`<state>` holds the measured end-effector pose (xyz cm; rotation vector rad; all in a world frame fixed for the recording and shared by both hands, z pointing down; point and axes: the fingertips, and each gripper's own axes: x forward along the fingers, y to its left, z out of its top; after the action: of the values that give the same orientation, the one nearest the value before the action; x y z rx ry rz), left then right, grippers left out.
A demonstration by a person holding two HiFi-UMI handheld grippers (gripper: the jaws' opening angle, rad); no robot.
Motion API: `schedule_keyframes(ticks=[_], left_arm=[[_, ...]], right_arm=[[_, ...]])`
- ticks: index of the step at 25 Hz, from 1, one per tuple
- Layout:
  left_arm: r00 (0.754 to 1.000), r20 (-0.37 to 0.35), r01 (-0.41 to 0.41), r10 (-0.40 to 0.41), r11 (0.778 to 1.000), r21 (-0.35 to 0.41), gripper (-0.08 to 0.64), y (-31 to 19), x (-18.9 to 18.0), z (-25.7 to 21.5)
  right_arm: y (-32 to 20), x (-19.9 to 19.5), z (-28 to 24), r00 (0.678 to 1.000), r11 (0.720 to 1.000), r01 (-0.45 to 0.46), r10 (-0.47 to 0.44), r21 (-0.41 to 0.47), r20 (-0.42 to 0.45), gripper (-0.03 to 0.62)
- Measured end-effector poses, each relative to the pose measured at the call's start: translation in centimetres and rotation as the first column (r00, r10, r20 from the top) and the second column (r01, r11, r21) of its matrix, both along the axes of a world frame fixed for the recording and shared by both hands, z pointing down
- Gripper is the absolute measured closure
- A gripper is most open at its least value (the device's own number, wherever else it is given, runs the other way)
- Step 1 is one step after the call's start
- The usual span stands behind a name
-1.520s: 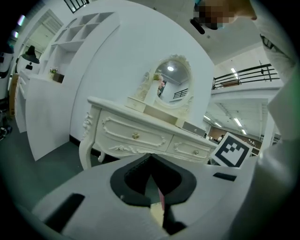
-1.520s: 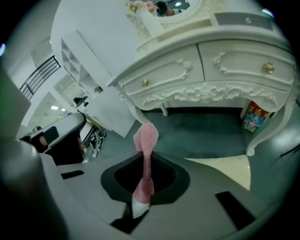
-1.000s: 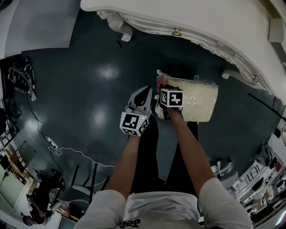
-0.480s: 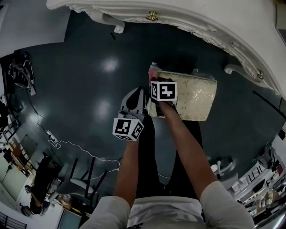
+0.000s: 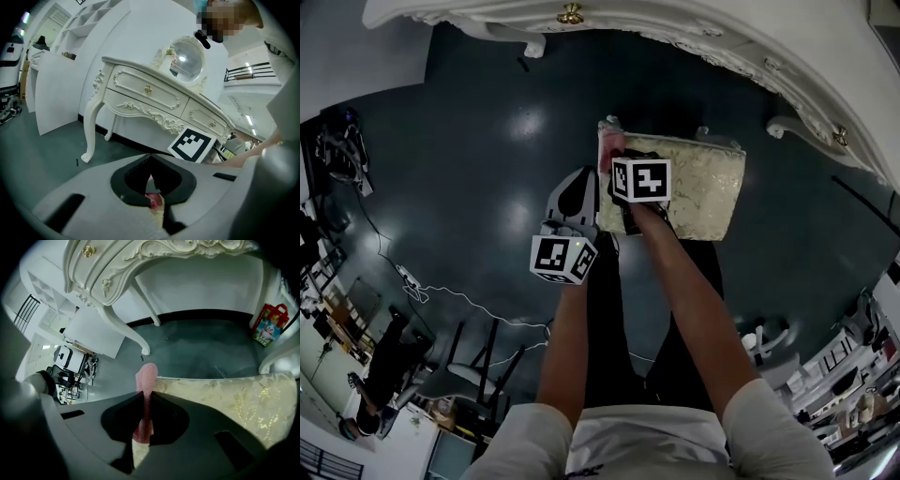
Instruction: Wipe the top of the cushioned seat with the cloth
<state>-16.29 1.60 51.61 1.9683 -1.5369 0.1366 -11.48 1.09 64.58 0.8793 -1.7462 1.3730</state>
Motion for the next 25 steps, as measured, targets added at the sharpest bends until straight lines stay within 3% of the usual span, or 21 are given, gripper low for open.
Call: schedule_keyframes(ticks=[10,25], left_arm=[[1.000,-0.019,-0.010,0.010,1.000,-0.017,0.546,0.5,2.9,0.3],[0.995,-0.047,-0.086,0.085,0.996,-0.024,0.546,-0.2,9.8,1.0]], right_arm=[[-0.1,3.3,-0.4,1.000,1.000,-0.017,0.017,-0.003,-0.001,0.568],[-0.8,13.0,-0.5,0.994,0.995,-0.095,0.096,0.021,-0.049,0.568]])
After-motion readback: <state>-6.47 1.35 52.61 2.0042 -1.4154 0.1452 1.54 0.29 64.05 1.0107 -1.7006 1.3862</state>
